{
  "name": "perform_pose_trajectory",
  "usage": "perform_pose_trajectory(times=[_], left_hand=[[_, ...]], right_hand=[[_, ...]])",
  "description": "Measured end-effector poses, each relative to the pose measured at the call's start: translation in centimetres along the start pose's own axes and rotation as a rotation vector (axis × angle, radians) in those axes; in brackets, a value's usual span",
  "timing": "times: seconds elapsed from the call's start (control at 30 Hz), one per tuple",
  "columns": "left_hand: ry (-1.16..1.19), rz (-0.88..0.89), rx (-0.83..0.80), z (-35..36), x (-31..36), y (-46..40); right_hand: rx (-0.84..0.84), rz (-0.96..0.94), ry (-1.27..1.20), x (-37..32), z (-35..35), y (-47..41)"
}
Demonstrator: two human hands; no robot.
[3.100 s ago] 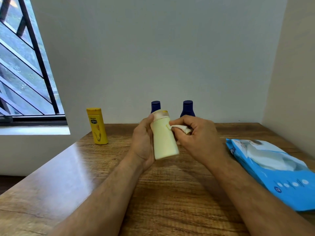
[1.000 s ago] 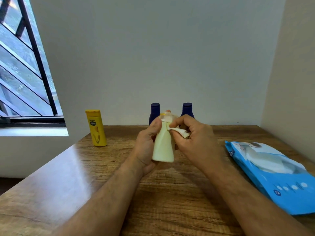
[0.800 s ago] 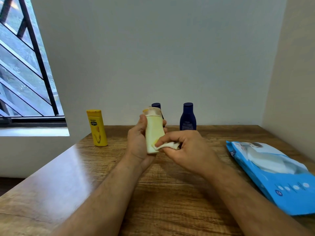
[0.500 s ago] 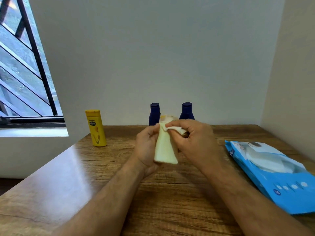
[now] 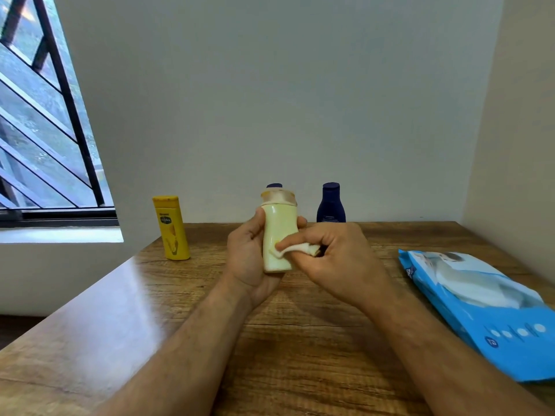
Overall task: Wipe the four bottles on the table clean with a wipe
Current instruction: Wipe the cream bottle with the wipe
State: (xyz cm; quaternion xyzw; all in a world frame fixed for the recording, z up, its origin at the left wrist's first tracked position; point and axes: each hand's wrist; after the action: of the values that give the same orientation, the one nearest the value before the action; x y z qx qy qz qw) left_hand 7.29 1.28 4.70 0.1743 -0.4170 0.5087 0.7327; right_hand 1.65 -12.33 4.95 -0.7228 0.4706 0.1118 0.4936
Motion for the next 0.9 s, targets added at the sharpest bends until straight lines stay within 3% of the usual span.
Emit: perform_pose_trajectory(times=[0.1,0.2,0.43,0.9], left_hand=[[-0.056,-0.015,-0.021,0.3,-0.1,0.6],[-0.073,-0.006,-0.04,0.5,0.0,0.9],[0.106,0.098,0.059,0.0,1.1,0.2],[0.13,0.208,0.17,0.7,1.4,0.3]], right_hand=[[0.213,0.005,-0.01,0.2,-0.4,-0.2],[0.322,-0.002,-0.037,0.4,-0.8,-0.3],[0.03,0.026,-0.091,0.1,-0.3,-0.1],[0.182,-0.021,-0.028,0.3,-0.3,-0.2]])
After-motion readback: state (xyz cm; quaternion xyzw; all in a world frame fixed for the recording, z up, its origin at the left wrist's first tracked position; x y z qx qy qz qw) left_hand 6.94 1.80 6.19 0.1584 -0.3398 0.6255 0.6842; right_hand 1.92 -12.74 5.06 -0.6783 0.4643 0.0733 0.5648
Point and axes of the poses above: each hand's wrist, its own y-axis away from the middle knuckle, its own z-axis out of the palm, x = y × z, and after that the axes turned 2 degrees about -y, right-handed
